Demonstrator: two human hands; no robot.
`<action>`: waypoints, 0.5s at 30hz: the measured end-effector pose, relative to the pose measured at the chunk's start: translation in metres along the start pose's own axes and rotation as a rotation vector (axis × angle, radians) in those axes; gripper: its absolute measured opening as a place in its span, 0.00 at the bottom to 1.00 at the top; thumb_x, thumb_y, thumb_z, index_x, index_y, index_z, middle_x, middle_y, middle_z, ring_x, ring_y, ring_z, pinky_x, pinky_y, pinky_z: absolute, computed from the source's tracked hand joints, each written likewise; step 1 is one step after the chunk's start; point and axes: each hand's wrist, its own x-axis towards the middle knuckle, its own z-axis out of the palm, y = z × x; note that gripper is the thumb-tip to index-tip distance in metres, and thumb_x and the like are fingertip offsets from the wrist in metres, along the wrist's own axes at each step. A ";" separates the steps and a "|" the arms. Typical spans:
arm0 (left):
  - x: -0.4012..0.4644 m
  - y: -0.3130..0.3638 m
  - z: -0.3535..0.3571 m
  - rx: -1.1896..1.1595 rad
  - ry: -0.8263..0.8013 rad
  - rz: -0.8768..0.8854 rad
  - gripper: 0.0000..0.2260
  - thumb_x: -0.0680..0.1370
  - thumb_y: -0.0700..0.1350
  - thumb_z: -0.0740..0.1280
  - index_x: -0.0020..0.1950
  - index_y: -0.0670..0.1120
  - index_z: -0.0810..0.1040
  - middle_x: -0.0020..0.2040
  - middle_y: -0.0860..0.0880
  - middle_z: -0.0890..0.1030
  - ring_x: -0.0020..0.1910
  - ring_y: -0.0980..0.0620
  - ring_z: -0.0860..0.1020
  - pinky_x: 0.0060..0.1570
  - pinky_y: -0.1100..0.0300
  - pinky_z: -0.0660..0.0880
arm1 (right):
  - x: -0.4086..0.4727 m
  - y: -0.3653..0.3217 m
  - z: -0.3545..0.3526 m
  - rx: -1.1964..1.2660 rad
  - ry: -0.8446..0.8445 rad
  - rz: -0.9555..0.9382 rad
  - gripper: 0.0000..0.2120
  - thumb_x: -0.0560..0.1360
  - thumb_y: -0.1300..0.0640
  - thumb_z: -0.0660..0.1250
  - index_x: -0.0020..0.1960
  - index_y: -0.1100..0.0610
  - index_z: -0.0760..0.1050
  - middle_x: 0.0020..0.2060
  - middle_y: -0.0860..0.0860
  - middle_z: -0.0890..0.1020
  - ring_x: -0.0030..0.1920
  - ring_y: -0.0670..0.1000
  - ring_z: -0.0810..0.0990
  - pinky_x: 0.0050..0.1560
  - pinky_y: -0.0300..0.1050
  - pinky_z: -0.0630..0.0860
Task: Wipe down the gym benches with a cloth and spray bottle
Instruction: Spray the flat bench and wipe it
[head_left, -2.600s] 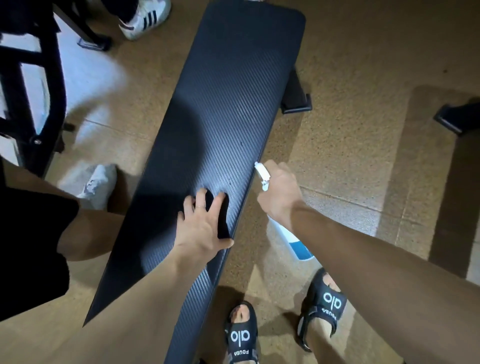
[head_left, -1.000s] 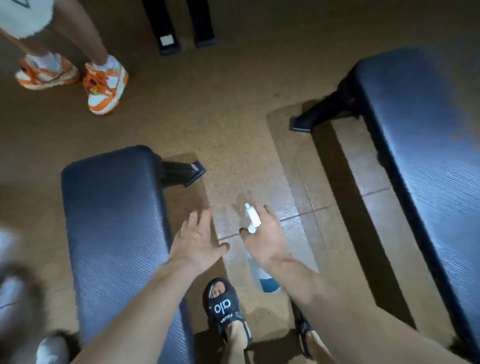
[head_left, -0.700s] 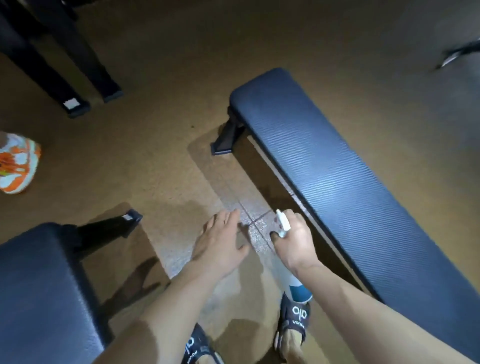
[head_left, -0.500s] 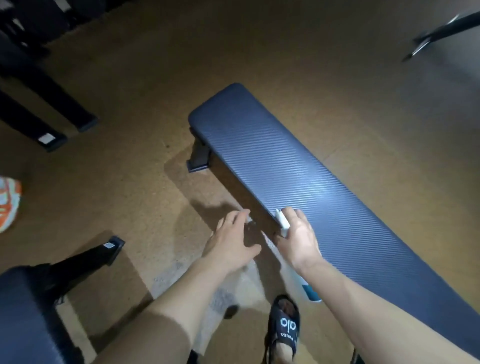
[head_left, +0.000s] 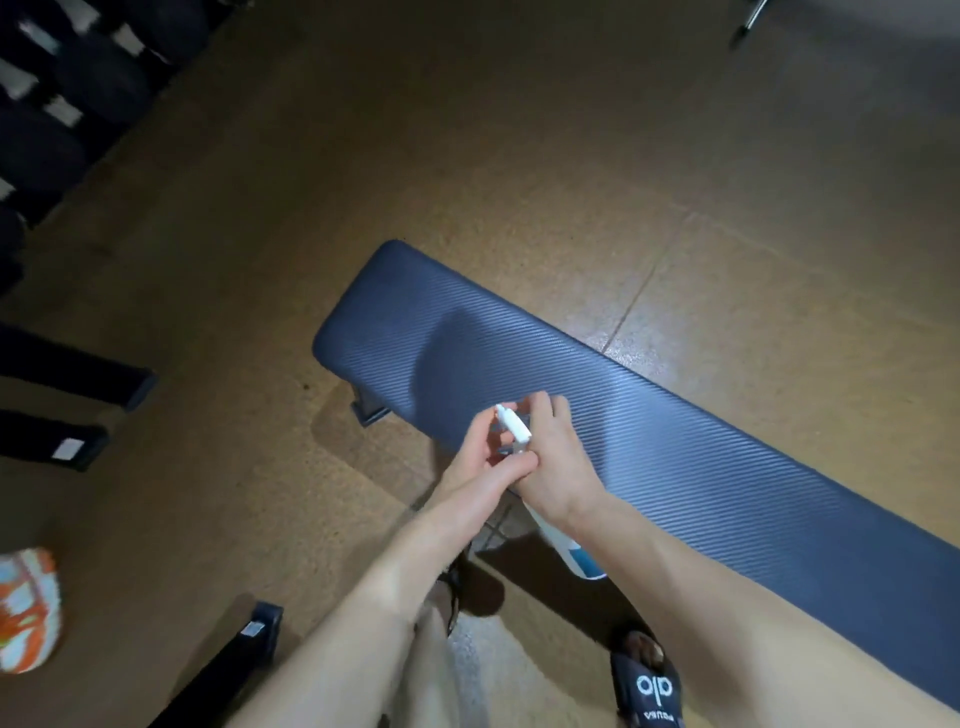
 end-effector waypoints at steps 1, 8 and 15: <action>0.009 -0.001 -0.014 -0.034 0.007 -0.029 0.24 0.81 0.41 0.69 0.73 0.60 0.68 0.63 0.53 0.81 0.63 0.57 0.80 0.66 0.60 0.74 | 0.010 -0.005 0.008 -0.014 0.009 0.009 0.19 0.75 0.57 0.70 0.60 0.53 0.65 0.56 0.50 0.65 0.45 0.55 0.76 0.46 0.53 0.74; 0.091 -0.029 -0.145 0.581 0.240 -0.196 0.40 0.78 0.55 0.71 0.83 0.53 0.51 0.82 0.49 0.54 0.80 0.46 0.58 0.77 0.48 0.60 | 0.079 -0.034 0.068 -0.091 0.079 0.010 0.14 0.74 0.66 0.65 0.53 0.51 0.65 0.53 0.50 0.69 0.48 0.60 0.76 0.46 0.57 0.75; 0.158 -0.046 -0.187 1.203 0.081 -0.150 0.43 0.77 0.63 0.68 0.84 0.53 0.50 0.85 0.47 0.43 0.84 0.45 0.47 0.81 0.46 0.48 | 0.133 -0.045 0.110 -0.142 0.117 0.125 0.13 0.74 0.66 0.65 0.48 0.53 0.63 0.47 0.48 0.68 0.46 0.55 0.70 0.42 0.48 0.64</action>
